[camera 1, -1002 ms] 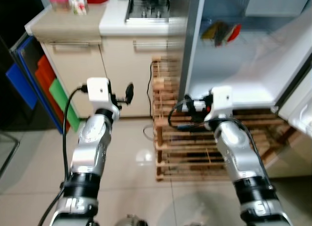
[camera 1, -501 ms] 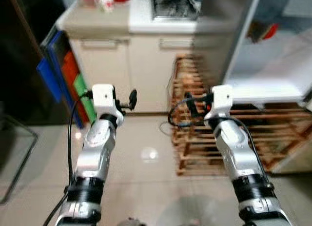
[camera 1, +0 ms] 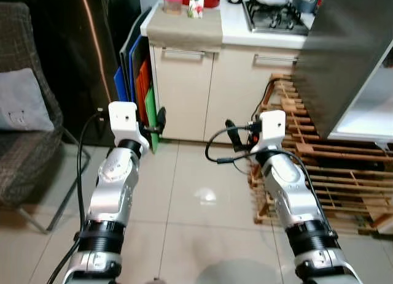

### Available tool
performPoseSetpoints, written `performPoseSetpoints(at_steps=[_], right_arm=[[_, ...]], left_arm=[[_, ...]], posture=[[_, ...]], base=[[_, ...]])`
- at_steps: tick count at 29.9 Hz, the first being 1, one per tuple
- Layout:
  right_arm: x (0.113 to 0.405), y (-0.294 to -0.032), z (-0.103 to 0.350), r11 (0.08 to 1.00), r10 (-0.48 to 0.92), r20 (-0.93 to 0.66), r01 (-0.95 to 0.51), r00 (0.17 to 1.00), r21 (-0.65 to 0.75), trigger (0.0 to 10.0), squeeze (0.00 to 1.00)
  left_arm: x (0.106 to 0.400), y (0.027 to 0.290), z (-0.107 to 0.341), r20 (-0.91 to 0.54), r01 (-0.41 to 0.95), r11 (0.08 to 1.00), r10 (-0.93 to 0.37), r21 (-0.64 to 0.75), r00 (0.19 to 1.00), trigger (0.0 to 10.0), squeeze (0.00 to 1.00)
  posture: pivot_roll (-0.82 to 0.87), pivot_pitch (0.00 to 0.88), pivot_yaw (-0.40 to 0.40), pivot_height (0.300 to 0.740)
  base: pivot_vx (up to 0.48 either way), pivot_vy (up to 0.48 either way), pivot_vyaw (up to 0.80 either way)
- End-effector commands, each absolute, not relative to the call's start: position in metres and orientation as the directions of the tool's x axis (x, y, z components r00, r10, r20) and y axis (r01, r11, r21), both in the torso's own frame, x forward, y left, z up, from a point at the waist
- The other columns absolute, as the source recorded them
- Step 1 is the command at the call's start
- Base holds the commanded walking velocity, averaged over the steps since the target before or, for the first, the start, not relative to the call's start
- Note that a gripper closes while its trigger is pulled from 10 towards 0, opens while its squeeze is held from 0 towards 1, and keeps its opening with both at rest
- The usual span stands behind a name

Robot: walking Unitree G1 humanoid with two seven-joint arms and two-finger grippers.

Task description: Restocking fridge

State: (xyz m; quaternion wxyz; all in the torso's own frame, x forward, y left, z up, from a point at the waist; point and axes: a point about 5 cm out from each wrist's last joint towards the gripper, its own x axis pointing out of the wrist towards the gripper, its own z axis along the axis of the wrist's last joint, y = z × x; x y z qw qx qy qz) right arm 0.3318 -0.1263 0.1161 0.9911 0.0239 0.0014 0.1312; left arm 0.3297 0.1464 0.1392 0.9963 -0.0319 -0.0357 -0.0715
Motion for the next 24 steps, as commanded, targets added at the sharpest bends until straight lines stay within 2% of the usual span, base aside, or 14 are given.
performPoseSetpoints(at_steps=[1,8,11,12,24], right_arm=[[0.331,-0.134,0.115,0.970,0.234,0.009,-0.234,0.972,0.063,10.0,0.00],[0.330,-0.137,0.114,0.974,0.208,0.003,-0.208,0.978,0.092,10.0,0.00],[0.331,-0.137,0.115,0.974,0.208,0.003,-0.207,0.978,0.087,10.0,0.00],[0.332,-0.138,0.116,0.975,0.206,0.004,-0.206,0.978,0.083,10.0,0.00],[0.334,-0.141,0.118,0.979,0.192,0.014,-0.192,0.981,0.074,10.0,0.00]], left_arm=[[0.331,0.142,0.146,0.102,0.163,0.986,-0.158,-0.042,0.982,10.0,0.00],[0.331,0.146,0.140,0.065,0.123,0.987,-0.117,-0.104,0.991,10.0,0.00],[0.332,0.148,0.148,0.119,0.101,0.991,-0.091,-0.089,0.989,10.0,0.00],[0.334,0.147,0.155,0.163,0.101,0.993,-0.090,-0.063,0.983,10.0,0.00],[0.337,0.139,0.154,0.148,0.145,0.988,-0.135,-0.053,0.980,10.0,0.00]], posture=[[0.03,0.000,0.009,0.740],[0.03,0.000,-0.004,0.740],[0.02,0.000,-0.003,0.740],[0.02,0.000,-0.006,0.740],[0.01,0.000,0.009,0.740]], base=[[0.454,0.000,0.00],[0.455,0.000,0.00],[0.458,0.000,0.00],[0.469,0.000,0.00],[0.470,0.000,0.00]])
